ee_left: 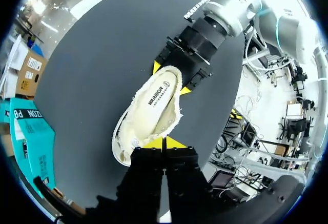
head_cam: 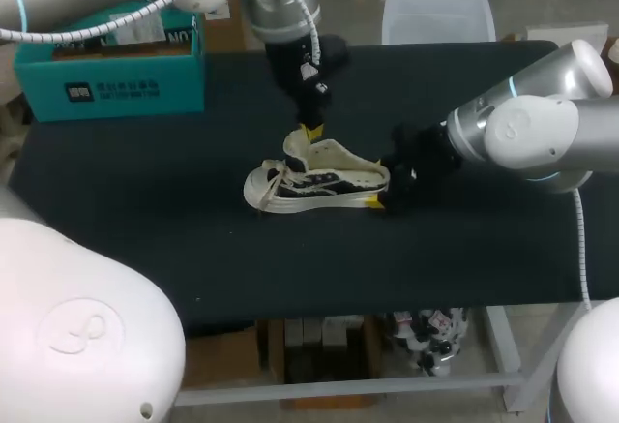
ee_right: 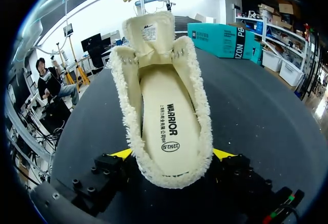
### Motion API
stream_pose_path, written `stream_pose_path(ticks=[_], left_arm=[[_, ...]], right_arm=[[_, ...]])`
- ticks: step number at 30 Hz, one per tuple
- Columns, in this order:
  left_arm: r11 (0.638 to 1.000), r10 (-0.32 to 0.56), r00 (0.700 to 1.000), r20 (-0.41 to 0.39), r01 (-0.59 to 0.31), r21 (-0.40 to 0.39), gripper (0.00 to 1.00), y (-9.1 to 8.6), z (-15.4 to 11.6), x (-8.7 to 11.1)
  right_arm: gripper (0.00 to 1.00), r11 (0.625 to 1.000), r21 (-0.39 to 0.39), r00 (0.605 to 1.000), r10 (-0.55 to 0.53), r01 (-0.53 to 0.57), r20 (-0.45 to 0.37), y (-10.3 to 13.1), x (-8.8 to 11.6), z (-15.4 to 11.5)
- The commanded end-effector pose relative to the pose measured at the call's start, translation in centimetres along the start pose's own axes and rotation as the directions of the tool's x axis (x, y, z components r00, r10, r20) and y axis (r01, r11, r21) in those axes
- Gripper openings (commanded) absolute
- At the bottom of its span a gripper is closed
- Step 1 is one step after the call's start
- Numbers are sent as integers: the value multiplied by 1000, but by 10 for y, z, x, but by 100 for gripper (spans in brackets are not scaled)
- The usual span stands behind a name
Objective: Open the shoe tongue, take the insole out of the shoe, put the insole back into the shoe, and pack the shoe into the shoebox
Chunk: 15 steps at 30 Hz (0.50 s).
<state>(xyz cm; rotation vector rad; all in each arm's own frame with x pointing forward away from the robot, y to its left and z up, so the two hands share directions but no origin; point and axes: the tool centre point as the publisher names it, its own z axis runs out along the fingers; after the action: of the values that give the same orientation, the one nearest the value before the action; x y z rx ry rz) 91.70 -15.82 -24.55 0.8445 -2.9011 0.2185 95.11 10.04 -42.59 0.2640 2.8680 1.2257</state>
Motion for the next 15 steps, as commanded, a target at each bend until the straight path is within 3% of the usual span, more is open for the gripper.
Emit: stream_pose_path(ticks=[1, 9, 12, 15], left_arm=[[874, 462, 887, 14, -453, -178, 0, -5, -1, -1], [874, 462, 887, 14, -453, -178, 0, -5, -1, -1], [841, 519, 855, 19, -506, -193, 0, -15, 10, -4], [833, 536, 844, 16, -525, -176, 0, -17, 19, -5]], right_arm=[[0, 1000, -1, 1000, 0, 0, -4, -4, -2, 1], [0, 1000, -1, 1000, 0, 0, -4, -4, -2, 1], [0, 1000, -1, 1000, 0, 0, -4, -4, -2, 1], [0, 1000, -1, 1000, 0, 0, -4, -4, -2, 1]])
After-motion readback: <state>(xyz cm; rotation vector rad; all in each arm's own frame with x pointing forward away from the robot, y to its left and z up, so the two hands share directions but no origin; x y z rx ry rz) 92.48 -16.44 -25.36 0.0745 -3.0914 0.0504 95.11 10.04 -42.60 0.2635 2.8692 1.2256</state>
